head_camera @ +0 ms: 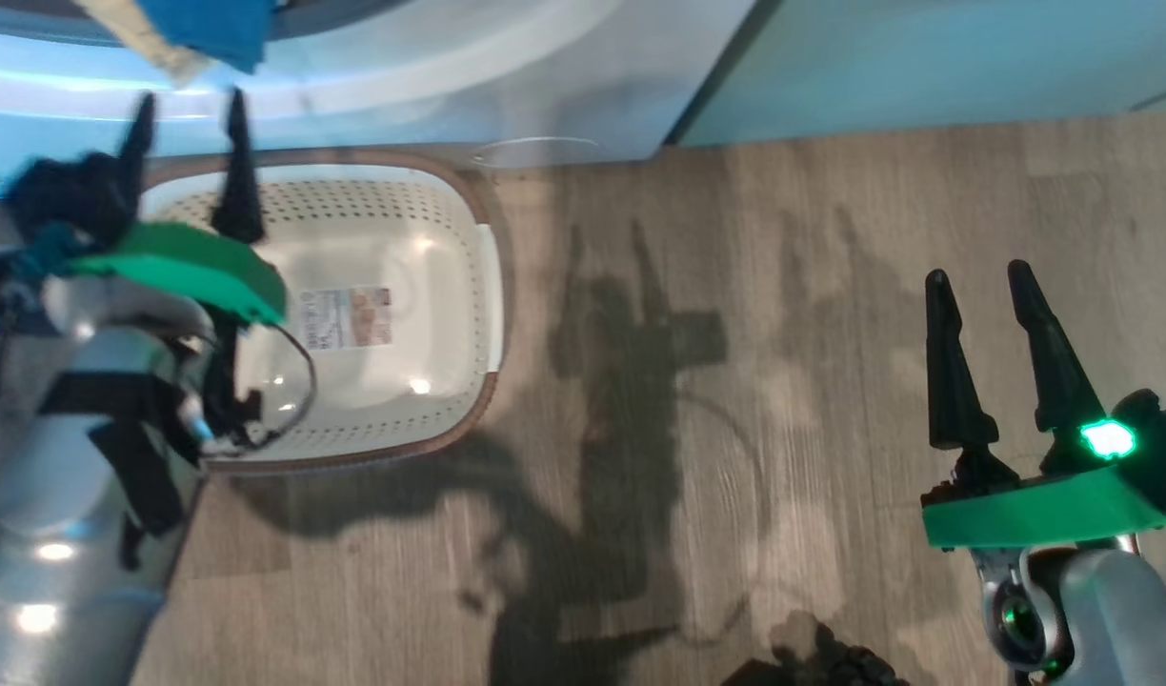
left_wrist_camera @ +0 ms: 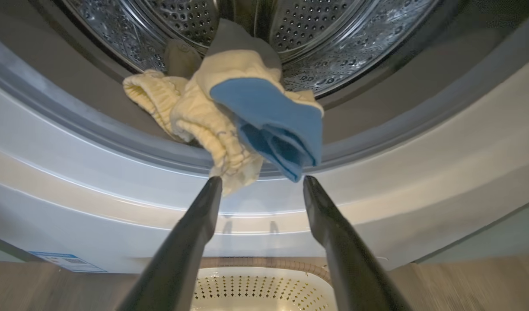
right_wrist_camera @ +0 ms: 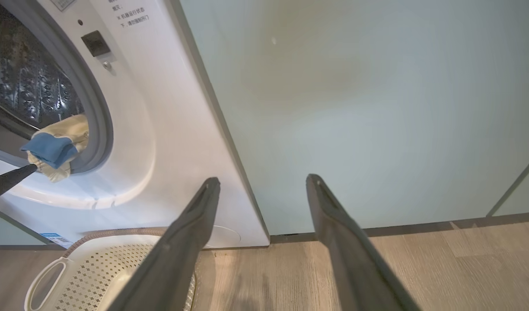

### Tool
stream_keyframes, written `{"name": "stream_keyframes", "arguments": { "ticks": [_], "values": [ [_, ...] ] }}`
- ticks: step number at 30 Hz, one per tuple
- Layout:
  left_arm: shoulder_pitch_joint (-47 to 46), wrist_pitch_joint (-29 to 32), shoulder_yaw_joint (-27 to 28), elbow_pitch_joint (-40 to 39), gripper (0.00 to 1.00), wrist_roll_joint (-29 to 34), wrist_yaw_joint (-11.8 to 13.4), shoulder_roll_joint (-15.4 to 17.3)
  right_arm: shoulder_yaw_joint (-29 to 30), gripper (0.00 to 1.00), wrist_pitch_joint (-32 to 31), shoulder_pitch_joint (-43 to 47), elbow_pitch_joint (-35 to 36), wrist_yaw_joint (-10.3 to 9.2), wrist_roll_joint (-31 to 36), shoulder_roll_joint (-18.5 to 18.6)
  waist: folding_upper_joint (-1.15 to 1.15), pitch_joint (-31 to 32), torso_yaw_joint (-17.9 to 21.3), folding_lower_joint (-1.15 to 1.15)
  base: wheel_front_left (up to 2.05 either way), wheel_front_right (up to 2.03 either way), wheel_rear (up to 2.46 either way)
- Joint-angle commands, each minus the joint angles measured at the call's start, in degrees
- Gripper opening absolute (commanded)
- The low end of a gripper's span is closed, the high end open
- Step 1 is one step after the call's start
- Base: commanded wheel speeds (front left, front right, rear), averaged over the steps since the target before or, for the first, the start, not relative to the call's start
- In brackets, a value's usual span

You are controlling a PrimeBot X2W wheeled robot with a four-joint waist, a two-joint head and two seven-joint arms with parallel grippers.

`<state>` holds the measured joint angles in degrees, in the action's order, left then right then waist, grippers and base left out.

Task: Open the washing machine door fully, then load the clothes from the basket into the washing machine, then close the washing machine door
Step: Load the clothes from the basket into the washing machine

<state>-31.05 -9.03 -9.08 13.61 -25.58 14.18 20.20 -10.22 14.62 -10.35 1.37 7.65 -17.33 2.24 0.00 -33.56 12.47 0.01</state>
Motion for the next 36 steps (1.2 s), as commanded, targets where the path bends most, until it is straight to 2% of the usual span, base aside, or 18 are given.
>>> {"name": "stream_keyframes", "arguments": {
  "ticks": [1, 6, 14, 15, 16, 17, 22, 27, 32, 36],
  "values": [
    [-2.04, 0.26, 3.10, -0.40, 1.00, -0.48, 0.00, 3.22, -0.99, 1.00, 0.38, -0.57, 1.93, -0.16, -0.67, 0.64, 0.00, -0.90, 1.16, -0.01, 0.00, 0.00, 0.00],
    [-4.38, 0.22, 4.39, 2.51, 1.00, -1.01, -0.20, 4.83, -1.16, 1.00, 0.38, -0.71, 1.92, -0.16, -1.56, 0.64, 0.00, -1.38, 2.18, -0.01, 0.00, 0.00, 0.00],
    [-7.48, 0.41, 4.63, 6.24, 1.00, -2.16, -2.53, 6.39, -1.44, 1.00, 0.38, -0.84, 2.21, -0.16, -2.53, 0.64, 0.00, -1.54, 2.99, -0.01, 0.00, 0.00, 0.00],
    [-7.84, 0.62, 4.34, 6.73, 0.67, -2.09, -2.96, 6.68, -1.47, 1.00, 0.38, -0.83, 2.23, -0.16, -2.55, 0.64, 0.00, -1.47, 3.05, -0.01, 0.00, 0.00, 0.00],
    [-8.22, 0.88, 4.16, 7.21, 0.23, -2.24, -3.37, 6.80, -1.49, 1.00, 0.38, -0.79, 2.24, -0.16, -2.55, 0.64, 0.00, -1.40, 3.09, -0.01, 0.00, 0.00, 0.00],
    [-8.52, 1.44, 3.92, 7.77, 0.00, -2.49, -3.87, 6.90, -1.48, 1.00, 0.38, -0.75, 2.26, -0.16, -2.56, 0.64, 0.00, -1.32, 3.12, -0.01, 0.00, 0.00, 0.00],
    [-10.03, 4.28, 2.78, 8.85, 0.00, -2.95, -5.60, 7.97, -1.29, 1.00, 0.38, -0.47, 2.37, -0.16, -2.86, 0.64, 0.00, -0.89, 3.16, -0.01, 0.00, 0.00, 0.00],
    [-11.67, 9.94, 2.38, 5.24, 0.00, -4.68, -7.59, 9.99, -1.02, 1.00, 0.38, -0.06, 2.54, -0.16, -3.48, 0.64, 0.00, -0.53, 3.16, -0.01, 0.00, 0.00, 0.00],
    [-14.05, 17.16, 2.62, -0.26, 0.00, -6.75, -9.30, 13.37, -1.43, 1.00, 0.38, -0.22, 2.77, -0.16, -4.49, 0.64, 0.00, -0.86, 4.02, -0.01, 0.00, 0.00, 0.00],
    [-16.87, 22.36, 2.99, -2.19, 0.00, -6.69, -9.12, 16.89, -1.81, 1.00, 0.38, -0.60, 3.08, -0.16, -5.72, 0.64, 0.00, -1.77, 5.62, -0.01, 0.00, 0.00, 0.00]
  ]
}}
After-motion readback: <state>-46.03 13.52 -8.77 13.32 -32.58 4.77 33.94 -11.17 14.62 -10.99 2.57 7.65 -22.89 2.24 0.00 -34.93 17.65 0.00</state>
